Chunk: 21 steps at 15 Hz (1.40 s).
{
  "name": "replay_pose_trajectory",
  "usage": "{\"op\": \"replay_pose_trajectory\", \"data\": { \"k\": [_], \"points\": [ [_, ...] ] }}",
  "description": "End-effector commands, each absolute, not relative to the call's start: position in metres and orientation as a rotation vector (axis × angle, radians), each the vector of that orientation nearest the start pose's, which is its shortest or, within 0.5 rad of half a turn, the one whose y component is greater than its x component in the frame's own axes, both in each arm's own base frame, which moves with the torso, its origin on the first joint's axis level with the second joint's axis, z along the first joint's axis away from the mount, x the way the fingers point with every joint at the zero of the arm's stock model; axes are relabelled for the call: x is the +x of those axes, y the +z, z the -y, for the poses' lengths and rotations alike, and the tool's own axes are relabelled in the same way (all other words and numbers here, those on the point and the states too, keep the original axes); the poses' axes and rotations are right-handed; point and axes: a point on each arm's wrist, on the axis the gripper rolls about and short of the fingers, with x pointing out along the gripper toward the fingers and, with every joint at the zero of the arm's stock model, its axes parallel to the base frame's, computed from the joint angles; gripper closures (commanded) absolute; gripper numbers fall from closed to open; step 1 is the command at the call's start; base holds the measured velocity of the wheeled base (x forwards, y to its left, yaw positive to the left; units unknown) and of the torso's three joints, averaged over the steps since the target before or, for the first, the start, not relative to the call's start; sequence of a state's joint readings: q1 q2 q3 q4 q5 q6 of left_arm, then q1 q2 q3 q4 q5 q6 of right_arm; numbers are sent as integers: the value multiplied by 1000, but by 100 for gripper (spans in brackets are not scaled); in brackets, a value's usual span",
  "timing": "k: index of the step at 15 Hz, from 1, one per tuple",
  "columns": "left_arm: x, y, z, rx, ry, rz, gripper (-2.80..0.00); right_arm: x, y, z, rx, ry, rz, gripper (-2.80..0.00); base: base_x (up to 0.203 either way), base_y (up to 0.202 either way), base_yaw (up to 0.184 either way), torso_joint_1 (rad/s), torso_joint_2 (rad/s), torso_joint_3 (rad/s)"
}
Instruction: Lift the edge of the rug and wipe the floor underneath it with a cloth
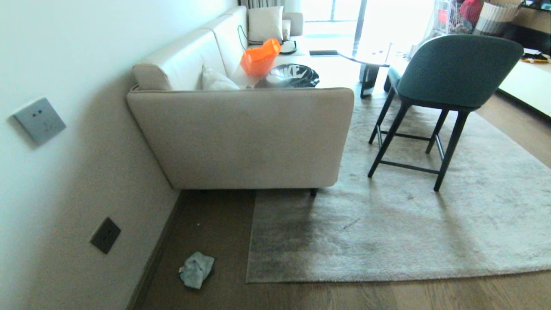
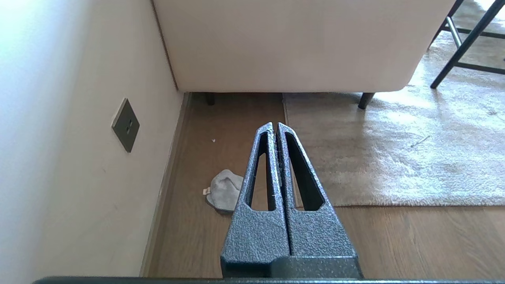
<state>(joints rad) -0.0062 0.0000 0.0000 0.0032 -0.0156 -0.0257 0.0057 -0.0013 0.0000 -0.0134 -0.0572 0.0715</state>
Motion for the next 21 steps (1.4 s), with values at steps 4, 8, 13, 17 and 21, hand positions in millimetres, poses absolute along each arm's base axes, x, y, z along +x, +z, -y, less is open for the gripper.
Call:
{"op": "replay_pose_trajectory", "data": {
  "k": [4, 8, 13, 17, 21],
  "points": [
    [-23, 75, 0, -26, -21, -3, 0, -23, 77, 1, 72, -52, 14, 0, 0, 0, 0, 0, 0, 0],
    [-23, 75, 0, -26, -21, -3, 0, -23, 77, 1, 73, -52, 16, 0, 0, 0, 0, 0, 0, 0],
    [-23, 75, 0, -26, -21, -3, 0, -23, 77, 1, 71, -52, 16, 0, 0, 0, 0, 0, 0, 0],
    [-23, 75, 0, -26, -21, -3, 0, -23, 77, 1, 71, -52, 16, 0, 0, 0, 0, 0, 0, 0],
    [-23, 75, 0, -26, -21, -3, 0, -23, 77, 1, 69, -52, 14, 0, 0, 0, 0, 0, 0, 0]
  ]
}}
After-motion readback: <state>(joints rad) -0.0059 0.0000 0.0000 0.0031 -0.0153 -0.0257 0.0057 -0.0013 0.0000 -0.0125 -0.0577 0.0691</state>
